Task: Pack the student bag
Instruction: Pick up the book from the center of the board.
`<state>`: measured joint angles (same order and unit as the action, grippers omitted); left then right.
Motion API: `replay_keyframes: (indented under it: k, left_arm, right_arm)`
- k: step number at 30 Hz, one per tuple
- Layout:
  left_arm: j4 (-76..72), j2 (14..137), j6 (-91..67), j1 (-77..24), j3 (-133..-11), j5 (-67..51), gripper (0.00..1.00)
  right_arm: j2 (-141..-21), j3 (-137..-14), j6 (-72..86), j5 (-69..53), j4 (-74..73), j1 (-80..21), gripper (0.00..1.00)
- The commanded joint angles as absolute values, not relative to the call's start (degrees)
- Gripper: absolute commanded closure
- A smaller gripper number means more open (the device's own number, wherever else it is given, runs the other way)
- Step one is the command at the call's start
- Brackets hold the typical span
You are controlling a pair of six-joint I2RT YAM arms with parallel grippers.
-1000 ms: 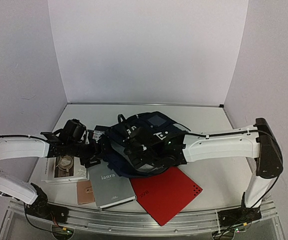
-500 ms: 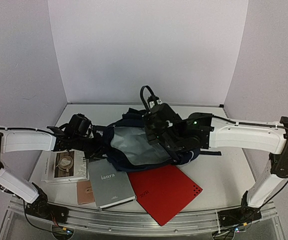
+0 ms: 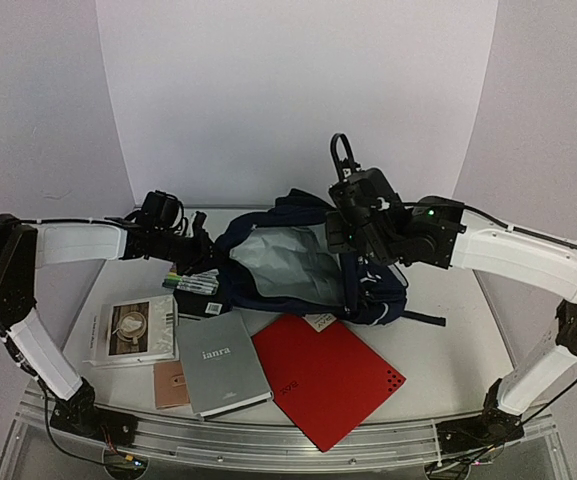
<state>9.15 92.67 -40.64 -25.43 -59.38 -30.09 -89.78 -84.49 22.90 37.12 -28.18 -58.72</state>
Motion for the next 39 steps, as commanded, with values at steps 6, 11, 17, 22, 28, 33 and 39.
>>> replay_keyframes:
  k: [6, 11, 17, 22, 28, 33, 39]
  left_arm:
    - [19.3, 110.3, -30.5, -18.5, -77.4, -22.3, 0.99]
    - [18.4, 110.6, -29.3, -18.6, -79.1, -24.5, 0.69]
    - [18.9, 101.6, -28.8, -19.0, -74.4, -23.0, 0.33]
    - [20.4, 92.2, -31.1, -20.9, -68.1, -21.5, 0.22]
    - [19.7, 82.2, -36.2, -25.0, -59.2, -21.9, 0.17]
    - [22.3, 78.4, -39.1, -30.7, -56.6, -18.8, 0.16]
    - [22.7, 72.0, -48.2, -33.5, -49.2, -16.6, 0.17]
  right_arm:
    - [-77.9, -77.9, 30.8, 40.0, -26.6, -56.0, 1.00]
    - [-79.8, -74.7, 32.5, 37.0, -25.0, -56.0, 1.00]
    - [-85.1, -74.2, 33.2, 33.6, -23.1, -56.0, 1.00]
    - [-92.3, -75.5, 33.2, 31.6, -20.9, -56.0, 1.00]
    - [-99.7, -80.0, 31.3, 29.4, -19.0, -56.0, 0.85]
    - [-101.9, -82.5, 27.8, 21.9, -18.5, -56.0, 0.46]
    - [-93.4, -73.8, 27.7, 9.8, -18.5, -57.8, 0.08]
